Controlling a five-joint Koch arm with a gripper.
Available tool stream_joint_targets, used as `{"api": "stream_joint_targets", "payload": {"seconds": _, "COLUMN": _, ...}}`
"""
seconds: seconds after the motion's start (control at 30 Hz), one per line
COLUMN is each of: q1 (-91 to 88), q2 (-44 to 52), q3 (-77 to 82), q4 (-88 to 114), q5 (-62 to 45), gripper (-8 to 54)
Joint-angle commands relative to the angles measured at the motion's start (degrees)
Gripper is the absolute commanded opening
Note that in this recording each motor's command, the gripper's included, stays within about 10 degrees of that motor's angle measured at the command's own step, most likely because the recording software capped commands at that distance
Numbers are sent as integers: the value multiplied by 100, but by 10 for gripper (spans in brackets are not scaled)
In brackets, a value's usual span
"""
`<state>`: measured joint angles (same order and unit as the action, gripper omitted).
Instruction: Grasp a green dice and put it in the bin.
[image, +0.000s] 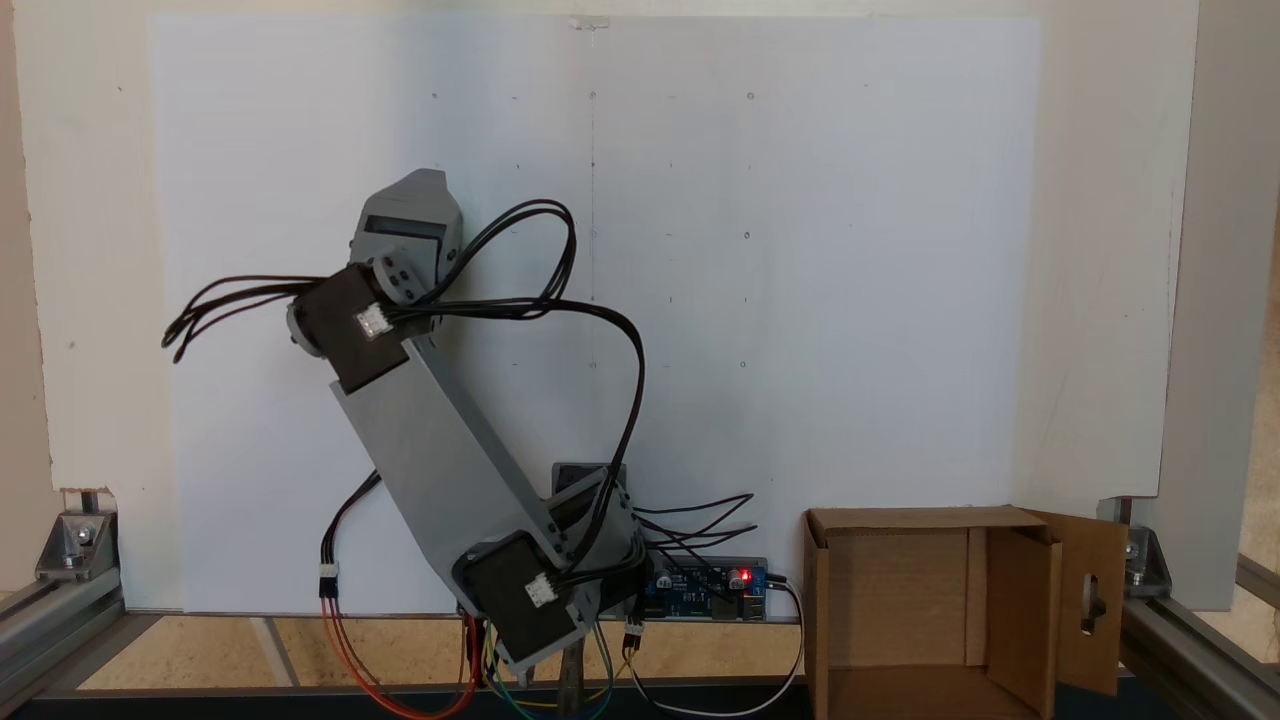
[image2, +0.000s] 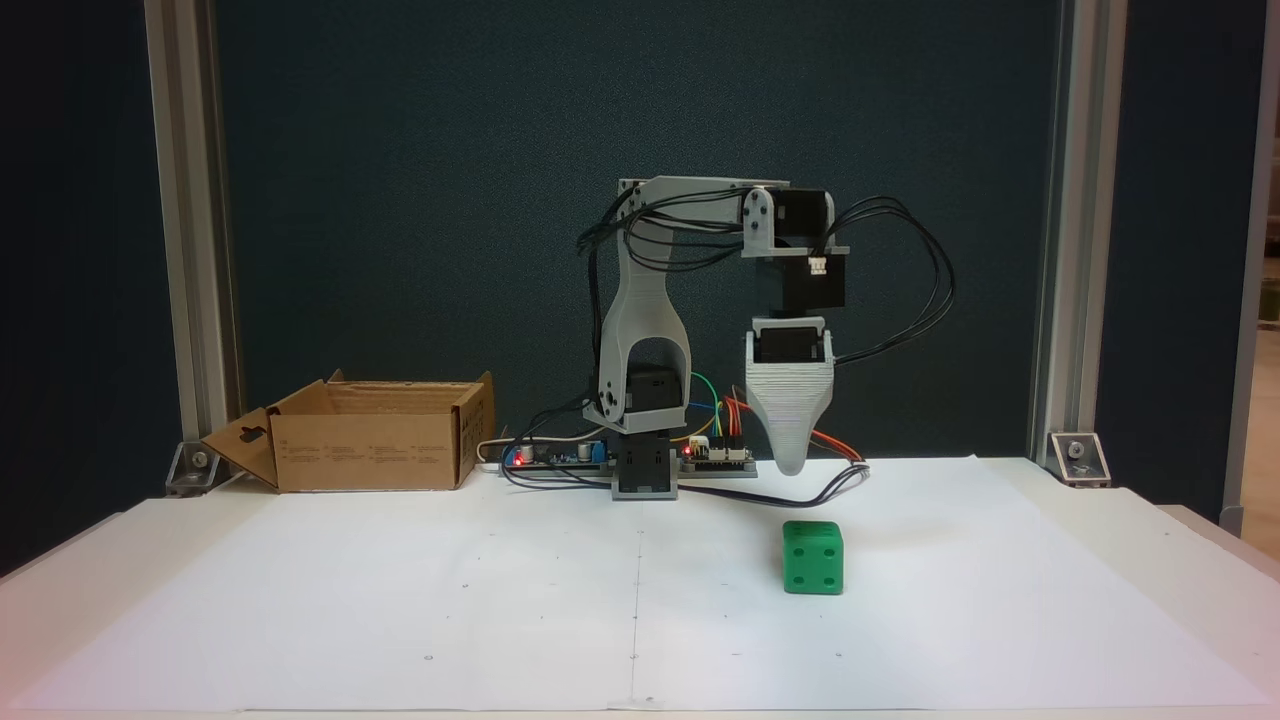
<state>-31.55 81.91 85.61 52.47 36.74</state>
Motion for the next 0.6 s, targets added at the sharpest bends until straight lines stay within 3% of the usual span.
{"api": "stream_joint_targets", "payload": {"seconds": 0.0, "q1": -97, "q2": -62, "q3": -299, "q4": -105, "q5": 404, "gripper": 440}}
{"api": "stream_joint_targets", "payload": {"seconds": 0.57, "q1": -176, "q2": -352, "q3": -132, "q4": -202, "q5": 396, "gripper": 438}}
